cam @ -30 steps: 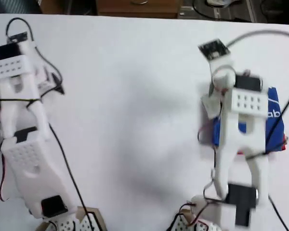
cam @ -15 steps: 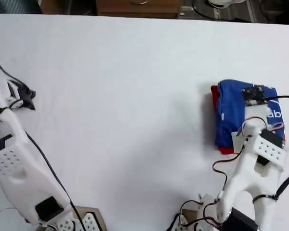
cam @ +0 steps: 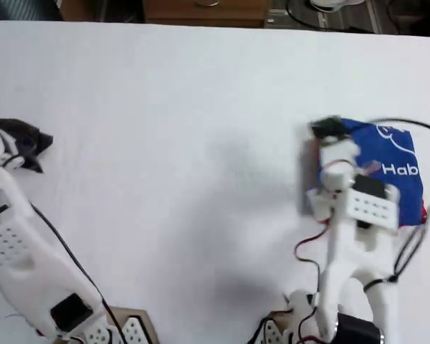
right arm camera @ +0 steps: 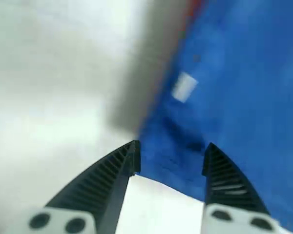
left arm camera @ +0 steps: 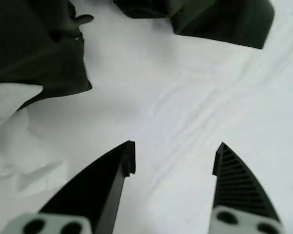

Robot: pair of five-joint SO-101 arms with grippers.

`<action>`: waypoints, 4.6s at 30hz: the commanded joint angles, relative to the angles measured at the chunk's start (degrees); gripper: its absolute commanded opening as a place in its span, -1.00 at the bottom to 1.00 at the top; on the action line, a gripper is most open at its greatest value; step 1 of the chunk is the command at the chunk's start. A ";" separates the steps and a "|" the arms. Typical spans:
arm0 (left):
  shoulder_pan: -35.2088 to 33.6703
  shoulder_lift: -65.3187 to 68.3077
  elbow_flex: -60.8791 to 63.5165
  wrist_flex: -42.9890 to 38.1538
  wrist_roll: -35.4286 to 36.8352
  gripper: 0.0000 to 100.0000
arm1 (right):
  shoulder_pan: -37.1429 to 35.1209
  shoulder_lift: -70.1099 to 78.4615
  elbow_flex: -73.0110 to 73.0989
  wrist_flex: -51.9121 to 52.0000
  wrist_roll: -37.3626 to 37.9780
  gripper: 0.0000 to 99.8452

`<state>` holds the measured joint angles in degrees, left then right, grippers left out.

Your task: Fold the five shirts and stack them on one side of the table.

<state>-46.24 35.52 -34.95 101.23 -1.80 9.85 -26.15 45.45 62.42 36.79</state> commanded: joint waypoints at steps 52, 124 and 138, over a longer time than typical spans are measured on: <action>0.53 -19.43 -25.45 1.14 -16.00 -0.95 | -18.59 -1.98 19.78 -27.30 -5.63 -0.58; -33.85 -27.69 33.27 -53.19 -21.89 -0.87 | -48.40 -1.89 7.65 -14.64 -5.80 -0.57; -18.02 -27.78 20.88 -11.25 -21.89 -0.48 | -56.40 7.78 -3.96 -18.59 -11.34 -0.33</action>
<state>-67.78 8.62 -9.89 83.65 -25.89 -45.89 -23.34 47.82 44.66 25.98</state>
